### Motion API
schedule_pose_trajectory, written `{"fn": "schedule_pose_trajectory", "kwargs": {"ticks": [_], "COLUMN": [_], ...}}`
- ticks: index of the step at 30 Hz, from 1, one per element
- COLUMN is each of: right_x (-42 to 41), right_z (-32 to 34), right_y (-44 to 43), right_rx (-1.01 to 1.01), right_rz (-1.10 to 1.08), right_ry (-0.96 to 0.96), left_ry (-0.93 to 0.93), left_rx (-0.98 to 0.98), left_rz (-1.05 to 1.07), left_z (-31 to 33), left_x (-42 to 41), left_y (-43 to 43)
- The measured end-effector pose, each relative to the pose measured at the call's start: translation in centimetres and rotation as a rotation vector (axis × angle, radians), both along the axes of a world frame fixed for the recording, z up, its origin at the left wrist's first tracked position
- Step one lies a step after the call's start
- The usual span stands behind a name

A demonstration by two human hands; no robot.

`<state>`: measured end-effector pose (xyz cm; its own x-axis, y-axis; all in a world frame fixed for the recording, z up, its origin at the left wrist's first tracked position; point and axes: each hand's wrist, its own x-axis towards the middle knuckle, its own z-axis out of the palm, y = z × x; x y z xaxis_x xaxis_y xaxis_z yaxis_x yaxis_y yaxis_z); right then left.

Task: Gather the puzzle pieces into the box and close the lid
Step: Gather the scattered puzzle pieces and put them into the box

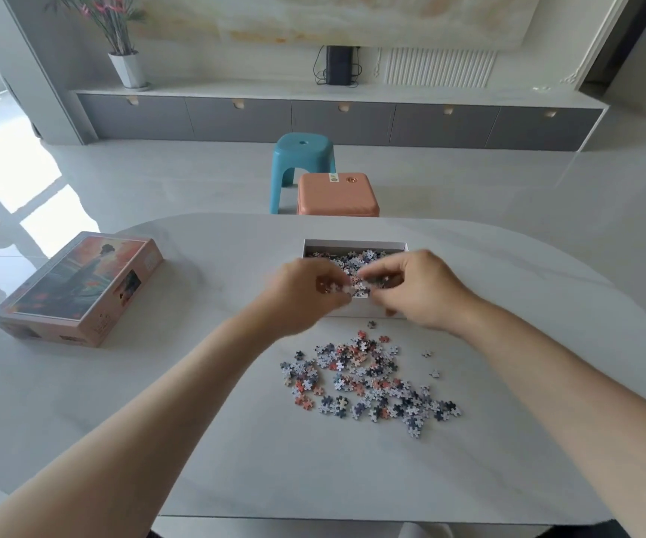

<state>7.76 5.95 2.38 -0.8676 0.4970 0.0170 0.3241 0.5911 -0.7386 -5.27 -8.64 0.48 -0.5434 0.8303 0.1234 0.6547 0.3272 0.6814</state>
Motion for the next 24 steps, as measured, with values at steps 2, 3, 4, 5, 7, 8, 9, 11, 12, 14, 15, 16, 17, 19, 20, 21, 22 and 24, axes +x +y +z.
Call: {"fn": "schedule_pose_trajectory", "kwargs": {"ticks": [2, 3, 4, 5, 7, 8, 9, 11, 12, 14, 15, 16, 17, 19, 20, 21, 22, 24], "right_x": [-0.6, -0.9, -1.1, -1.3, -1.3, -1.2, -1.1, -0.8, -0.5, 0.1, 0.4, 0.8, 1.1, 1.6, 1.8, 2.1, 2.3, 2.7], "right_z": [0.1, -0.1, -0.5, -1.0, -1.9, -2.2, -2.3, -2.0, -1.5, -0.7, -0.4, -0.4, -0.5, -1.5, -2.1, -2.8, -3.3, -3.8], "right_y": [0.8, 1.0, 1.3, 1.5, 1.8, 1.9, 2.0, 1.9, 1.6, 1.1, 0.7, 0.4, 0.1, -0.5, -0.7, -0.8, -0.9, -1.0], "right_rx": [0.128, 0.205, 0.263, 0.291, 0.301, 0.311, 0.332, 0.401, 0.417, 0.392, 0.375, 0.362, 0.346, 0.326, 0.341, 0.364, 0.386, 0.4], "right_rz": [-0.096, -0.102, -0.066, 0.003, 0.126, 0.151, 0.154, 0.12, 0.106, 0.139, 0.183, 0.23, 0.268, 0.314, 0.33, 0.349, 0.369, 0.388], "right_ry": [0.146, 0.18, 0.161, 0.088, -0.113, -0.15, -0.128, 0.022, 0.095, 0.166, 0.15, 0.096, 0.007, -0.185, -0.242, -0.283, -0.311, -0.341], "left_ry": [0.021, 0.041, 0.053, 0.058, 0.111, 0.164, 0.216, 0.288, 0.316, 0.357, 0.363, 0.358, 0.344, 0.303, 0.304, 0.331, 0.375, 0.439], "left_rx": [0.108, 0.132, 0.125, 0.092, -0.002, -0.031, -0.037, 0.017, 0.062, 0.145, 0.163, 0.157, 0.13, 0.033, -0.024, -0.074, -0.116, -0.178], "left_rz": [0.11, 0.142, 0.149, 0.136, 0.085, 0.061, 0.04, 0.013, 0.001, -0.055, -0.097, -0.146, -0.194, -0.262, -0.28, -0.296, -0.316, -0.343], "left_z": [0.5, 0.5, 0.4, 0.0, -0.7, -1.0, -1.3, -1.5, -1.6, -1.6, -1.7, -1.8, -2.0, -2.7, -3.2, -3.8, -4.3, -4.9], "left_x": [-0.7, -1.0, -1.2, -1.2, -1.1, -1.0, -0.9, -0.7, -0.6, -0.1, 0.2, 0.6, 0.9, 1.5, 1.8, 2.0, 2.3, 3.0], "left_y": [0.7, 1.0, 1.2, 1.4, 1.5, 1.5, 1.4, 1.1, 0.9, 0.4, 0.2, 0.0, -0.2, -0.8, -1.1, -1.3, -1.6, -1.8]}}
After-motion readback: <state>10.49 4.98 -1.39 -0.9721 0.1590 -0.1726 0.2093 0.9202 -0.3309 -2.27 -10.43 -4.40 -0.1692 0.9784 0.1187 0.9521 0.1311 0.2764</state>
